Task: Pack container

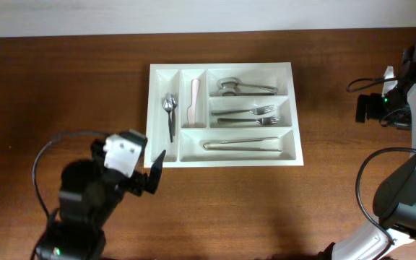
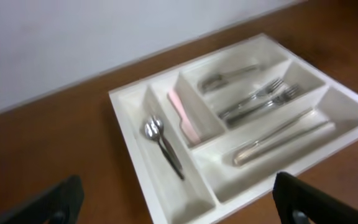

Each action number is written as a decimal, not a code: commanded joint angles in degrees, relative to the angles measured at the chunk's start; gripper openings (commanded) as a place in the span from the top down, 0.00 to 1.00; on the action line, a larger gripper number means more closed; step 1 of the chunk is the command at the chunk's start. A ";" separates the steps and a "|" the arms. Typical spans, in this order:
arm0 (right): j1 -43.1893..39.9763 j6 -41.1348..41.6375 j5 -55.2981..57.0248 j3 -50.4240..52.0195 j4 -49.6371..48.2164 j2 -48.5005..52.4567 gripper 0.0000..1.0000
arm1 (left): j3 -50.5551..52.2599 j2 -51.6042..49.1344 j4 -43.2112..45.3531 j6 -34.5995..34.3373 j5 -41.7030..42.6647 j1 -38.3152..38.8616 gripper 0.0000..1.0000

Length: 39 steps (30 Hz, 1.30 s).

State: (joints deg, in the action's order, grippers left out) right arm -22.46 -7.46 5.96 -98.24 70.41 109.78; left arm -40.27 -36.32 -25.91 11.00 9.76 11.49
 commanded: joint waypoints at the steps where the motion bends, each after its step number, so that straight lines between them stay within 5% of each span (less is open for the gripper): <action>1: 0.31 0.22 0.28 0.11 0.02 -0.46 0.01 | 5.40 5.40 2.51 1.99 1.01 -2.80 0.01; 9: 0.31 0.22 0.28 0.11 0.02 -0.46 0.01 | 17.11 16.15 9.92 1.97 1.01 -9.94 0.01; 24: 0.31 0.22 0.28 0.11 0.02 -0.46 0.01 | 34.03 29.27 20.85 1.97 0.98 -10.05 0.01; 39: 0.31 0.22 0.28 0.11 0.02 -0.46 0.01 | 39.17 36.04 20.31 1.49 -7.52 -10.60 0.01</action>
State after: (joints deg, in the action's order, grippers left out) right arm -22.46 -7.49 5.96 -98.24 70.39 109.78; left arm -1.61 -0.95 -5.39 12.45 6.50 1.37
